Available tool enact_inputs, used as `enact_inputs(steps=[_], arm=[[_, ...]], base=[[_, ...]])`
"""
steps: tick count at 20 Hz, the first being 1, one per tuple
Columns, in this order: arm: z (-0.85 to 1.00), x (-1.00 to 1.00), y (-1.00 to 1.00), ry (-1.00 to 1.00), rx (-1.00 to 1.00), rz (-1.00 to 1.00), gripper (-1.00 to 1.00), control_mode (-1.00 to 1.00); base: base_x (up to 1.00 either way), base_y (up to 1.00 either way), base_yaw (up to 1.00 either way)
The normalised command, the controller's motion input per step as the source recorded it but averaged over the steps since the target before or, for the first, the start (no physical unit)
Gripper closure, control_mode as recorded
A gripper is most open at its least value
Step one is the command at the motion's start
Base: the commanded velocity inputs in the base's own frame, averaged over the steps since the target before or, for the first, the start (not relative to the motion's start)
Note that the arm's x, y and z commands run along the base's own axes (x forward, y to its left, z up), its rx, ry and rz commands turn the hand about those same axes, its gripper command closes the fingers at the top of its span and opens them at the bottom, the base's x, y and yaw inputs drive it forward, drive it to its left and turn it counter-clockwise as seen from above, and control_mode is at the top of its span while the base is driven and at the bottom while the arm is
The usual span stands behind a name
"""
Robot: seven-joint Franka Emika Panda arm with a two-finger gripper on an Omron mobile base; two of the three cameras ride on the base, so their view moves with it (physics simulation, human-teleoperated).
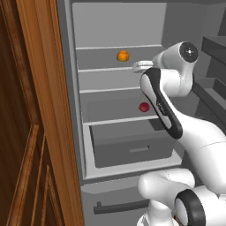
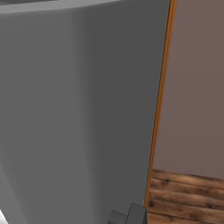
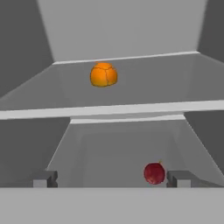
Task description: Pick the orange and pear from the fridge and place them inside the tupperware on the counter.
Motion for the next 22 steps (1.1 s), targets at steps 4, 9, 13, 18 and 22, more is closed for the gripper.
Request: enact_inputs(steps=[4,9,13,18,22], arm=[[0.17,0.55,0.08,0.0,0.0,-0.01,-1.0,-1.0],[0.0,0.57,0.17,0.01,0.0,-0.04,-1.0,-1.0],[0.0,0.49,0.08,0.01,-0.01,-0.02,-1.0,-1.0],[0.0,0.64,0.07,0.05,0.0,-0.01,-1.0,-1.0],[-0.01,0.72,0.17,0.08,-0.01,-0.01,-1.0,-1.0]], base=[[0.0,0.0,0.0],[0.0,0.0,0.0],[0.0,0.0,0.0],[0.0,0.0,0.0],[0.0,0.0,0.0]])
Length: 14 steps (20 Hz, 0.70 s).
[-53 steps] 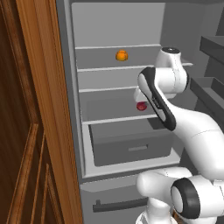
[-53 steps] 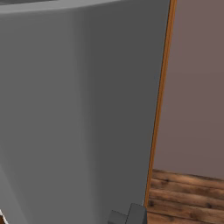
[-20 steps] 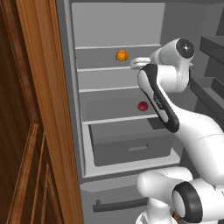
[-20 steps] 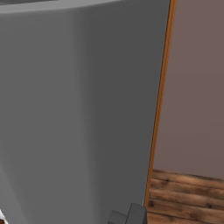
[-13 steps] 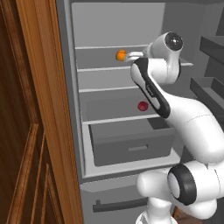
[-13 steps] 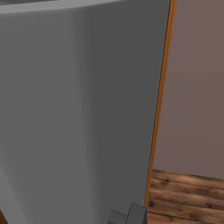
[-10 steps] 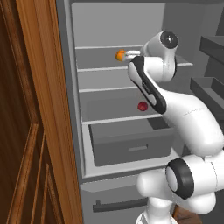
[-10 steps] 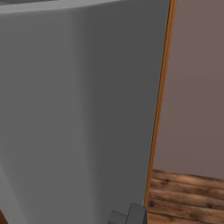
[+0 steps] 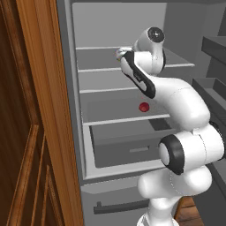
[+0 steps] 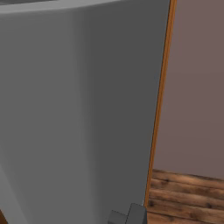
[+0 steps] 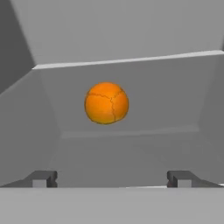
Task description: Pick the orange and pear from the fridge and place them inside the tupperware on the counter.
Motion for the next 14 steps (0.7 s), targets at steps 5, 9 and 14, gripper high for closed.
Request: enact_inputs(steps=[5,9,14], arm=[[-0.03,0.69,0.11,0.07,-0.01,-0.01,-1.0,-1.0],[-0.08,0.59,0.06,0.06,-0.03,-0.02,-1.0,-1.0],[-0.18,0.47,0.0,0.01,-0.03,-0.01,-1.0,-1.0]], base=[[0.0,0.0,0.0],[0.0,0.0,0.0],[0.0,0.0,0.0]])
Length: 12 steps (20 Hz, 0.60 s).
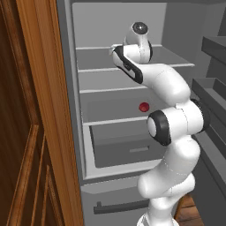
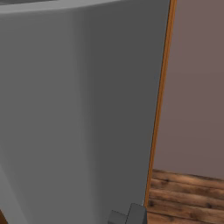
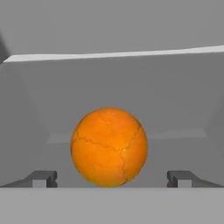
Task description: Pick the orange and pear from the fridge and place them inside the tupperware on the counter.
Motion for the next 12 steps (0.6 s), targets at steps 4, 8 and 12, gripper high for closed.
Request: enact_inputs(steps=[4,8,12], arm=[[-0.21,0.52,0.0,0.0,-0.03,0.0,-1.0,-1.0],[-0.32,0.49,0.0,0.0,-0.05,-0.01,1.0,-1.0],[-0.43,0.33,0.0,0.03,-0.06,-0.03,1.0,-1.0]], base=[[0.0,0.0,0.0],[0.0,0.0,0.0],[0.0,0.0,0.0]])
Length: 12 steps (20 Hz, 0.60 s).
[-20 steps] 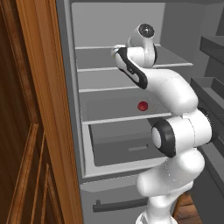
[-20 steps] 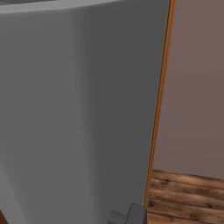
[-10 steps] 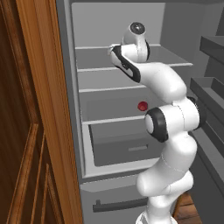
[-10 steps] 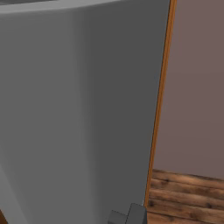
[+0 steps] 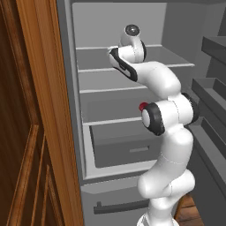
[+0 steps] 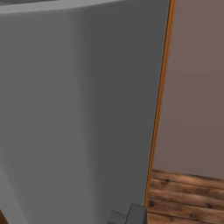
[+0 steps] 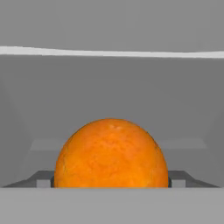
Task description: Pick the orange and pear from the fridge and place them inside the tupperware on the counter.
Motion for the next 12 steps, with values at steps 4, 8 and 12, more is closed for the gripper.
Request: enact_inputs(steps=[4,8,12], arm=[[-0.47,0.08,0.0,0.03,-0.06,-0.03,1.0,-1.0],[-0.64,-0.58,0.0,0.06,-0.04,-0.04,1.0,-1.0],[-0.49,-1.0,0.06,0.0,0.0,-0.02,1.0,-1.0]], base=[[0.0,0.0,0.0],[0.0,0.0,0.0],[0.0,0.0,0.0]])
